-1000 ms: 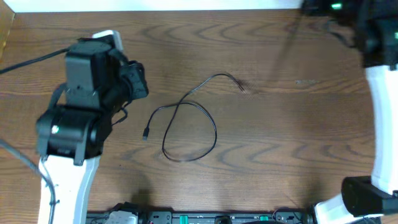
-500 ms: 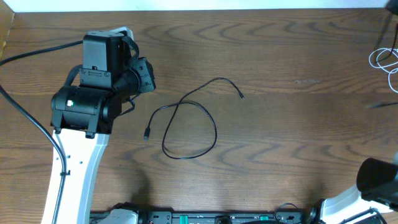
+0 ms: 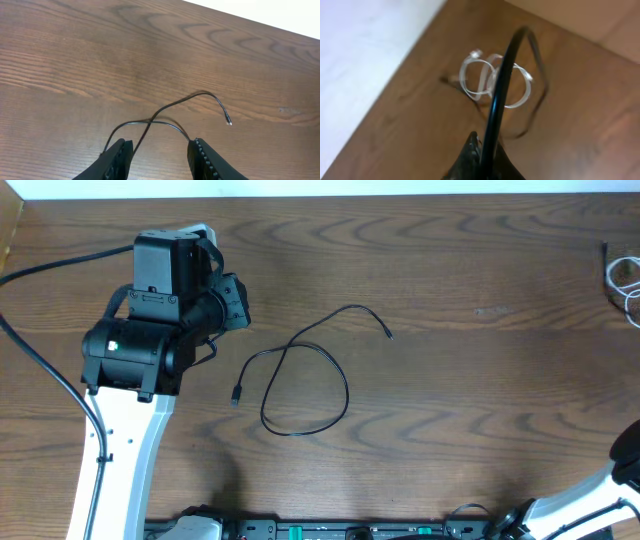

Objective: Untangle cables

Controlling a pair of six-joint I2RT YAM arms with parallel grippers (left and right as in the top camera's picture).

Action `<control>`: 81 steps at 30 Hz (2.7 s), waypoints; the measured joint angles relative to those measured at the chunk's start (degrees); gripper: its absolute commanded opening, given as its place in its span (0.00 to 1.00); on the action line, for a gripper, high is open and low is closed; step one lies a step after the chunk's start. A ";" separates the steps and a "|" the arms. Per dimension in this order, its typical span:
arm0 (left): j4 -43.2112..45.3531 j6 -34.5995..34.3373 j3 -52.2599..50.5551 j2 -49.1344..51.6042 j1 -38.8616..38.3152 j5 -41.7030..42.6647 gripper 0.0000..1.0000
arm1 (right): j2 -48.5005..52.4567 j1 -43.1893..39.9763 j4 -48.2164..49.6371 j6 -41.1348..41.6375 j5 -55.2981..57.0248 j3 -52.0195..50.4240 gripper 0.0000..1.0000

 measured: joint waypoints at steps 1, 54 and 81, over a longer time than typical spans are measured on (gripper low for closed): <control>0.00 0.02 0.00 0.00 0.00 0.02 0.40 | 0.66 -0.76 -0.37 0.22 0.02 0.00 0.31; -6.36 0.66 0.00 0.02 21.22 -4.39 0.41 | 22.95 76.74 -5.03 -58.34 -15.98 -0.26 0.99; -6.47 1.55 0.00 0.02 21.24 -4.39 0.40 | 32.92 80.11 8.02 -67.34 -13.25 -0.28 0.72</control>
